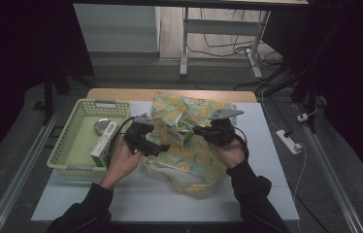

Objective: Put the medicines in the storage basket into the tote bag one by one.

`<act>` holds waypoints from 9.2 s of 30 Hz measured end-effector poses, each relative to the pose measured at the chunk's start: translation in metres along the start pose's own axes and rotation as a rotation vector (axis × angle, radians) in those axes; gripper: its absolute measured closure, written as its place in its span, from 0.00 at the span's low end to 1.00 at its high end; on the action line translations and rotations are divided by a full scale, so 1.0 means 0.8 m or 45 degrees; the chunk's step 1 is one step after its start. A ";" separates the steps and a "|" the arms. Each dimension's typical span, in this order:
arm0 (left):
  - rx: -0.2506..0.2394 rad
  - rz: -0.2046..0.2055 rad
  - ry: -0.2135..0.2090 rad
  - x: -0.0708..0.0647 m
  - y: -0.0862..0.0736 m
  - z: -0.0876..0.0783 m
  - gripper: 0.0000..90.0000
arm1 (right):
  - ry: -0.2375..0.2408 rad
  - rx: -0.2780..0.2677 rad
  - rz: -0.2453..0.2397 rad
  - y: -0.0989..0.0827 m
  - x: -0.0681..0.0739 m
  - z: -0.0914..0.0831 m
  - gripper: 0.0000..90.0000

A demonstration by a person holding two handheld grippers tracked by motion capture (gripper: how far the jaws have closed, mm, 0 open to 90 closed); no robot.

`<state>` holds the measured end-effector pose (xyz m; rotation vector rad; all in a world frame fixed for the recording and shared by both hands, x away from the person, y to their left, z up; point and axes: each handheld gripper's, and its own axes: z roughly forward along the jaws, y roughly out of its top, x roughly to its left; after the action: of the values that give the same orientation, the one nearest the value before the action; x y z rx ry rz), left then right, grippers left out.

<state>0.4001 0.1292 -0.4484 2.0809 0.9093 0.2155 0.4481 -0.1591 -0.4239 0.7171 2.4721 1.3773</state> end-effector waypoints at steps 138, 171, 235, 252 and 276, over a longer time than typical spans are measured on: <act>0.024 -0.166 0.126 -0.023 -0.064 -0.144 0.68 | -0.020 -0.018 -0.011 0.001 -0.002 -0.006 1.00; 0.260 -0.104 0.076 -0.026 -0.032 -0.017 0.68 | -0.015 -0.027 -0.021 0.005 0.005 -0.005 1.00; 0.092 -0.174 0.256 0.045 0.038 0.083 0.57 | 0.020 -0.003 -0.022 0.003 0.008 0.000 1.00; 0.114 -0.070 0.065 0.014 0.023 0.028 0.24 | 0.006 -0.015 -0.014 0.003 0.005 -0.004 1.00; 0.034 -0.136 0.109 0.068 -0.028 -0.054 0.00 | 0.007 -0.011 -0.022 0.002 0.006 -0.001 1.00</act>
<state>0.4083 0.2014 -0.4463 2.0537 1.0771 0.2380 0.4441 -0.1567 -0.4214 0.6900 2.4692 1.3843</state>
